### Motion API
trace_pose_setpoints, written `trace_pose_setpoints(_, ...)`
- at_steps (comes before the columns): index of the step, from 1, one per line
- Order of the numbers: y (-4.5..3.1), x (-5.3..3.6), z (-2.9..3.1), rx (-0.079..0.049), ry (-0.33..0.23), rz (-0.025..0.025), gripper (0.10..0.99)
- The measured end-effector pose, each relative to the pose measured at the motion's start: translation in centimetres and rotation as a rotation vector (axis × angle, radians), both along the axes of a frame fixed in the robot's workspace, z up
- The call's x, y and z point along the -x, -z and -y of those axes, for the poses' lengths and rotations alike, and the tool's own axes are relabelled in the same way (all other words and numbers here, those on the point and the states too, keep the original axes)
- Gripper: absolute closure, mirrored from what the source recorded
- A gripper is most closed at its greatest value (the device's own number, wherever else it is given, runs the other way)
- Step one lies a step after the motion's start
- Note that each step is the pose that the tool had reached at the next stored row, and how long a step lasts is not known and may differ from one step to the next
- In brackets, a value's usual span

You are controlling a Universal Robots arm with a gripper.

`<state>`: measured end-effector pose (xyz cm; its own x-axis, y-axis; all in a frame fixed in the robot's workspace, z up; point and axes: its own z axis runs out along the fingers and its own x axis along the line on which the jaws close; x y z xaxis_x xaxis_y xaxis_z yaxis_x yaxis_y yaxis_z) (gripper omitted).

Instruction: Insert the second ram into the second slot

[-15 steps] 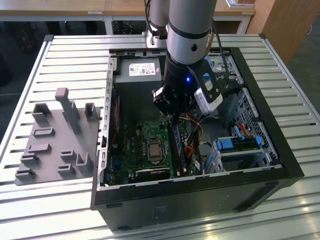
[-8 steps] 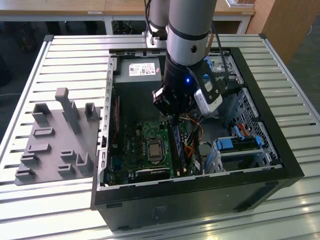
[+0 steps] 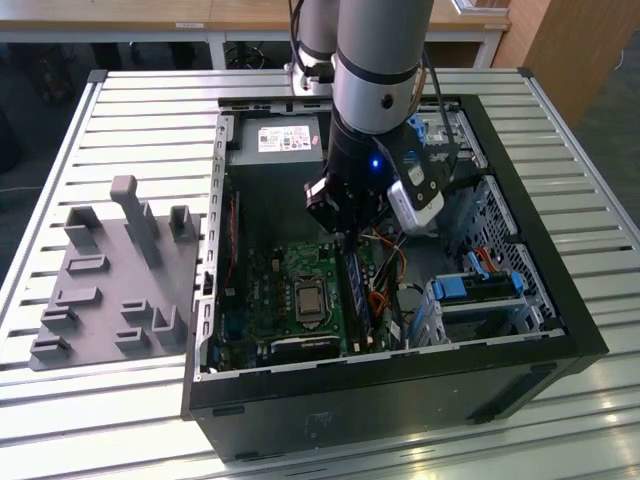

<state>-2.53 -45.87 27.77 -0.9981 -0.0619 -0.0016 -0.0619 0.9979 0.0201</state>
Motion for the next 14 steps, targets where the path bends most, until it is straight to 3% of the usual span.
trace_pose_setpoints(14,0.43,0.0,0.0,0.0,0.0,0.0,0.949)
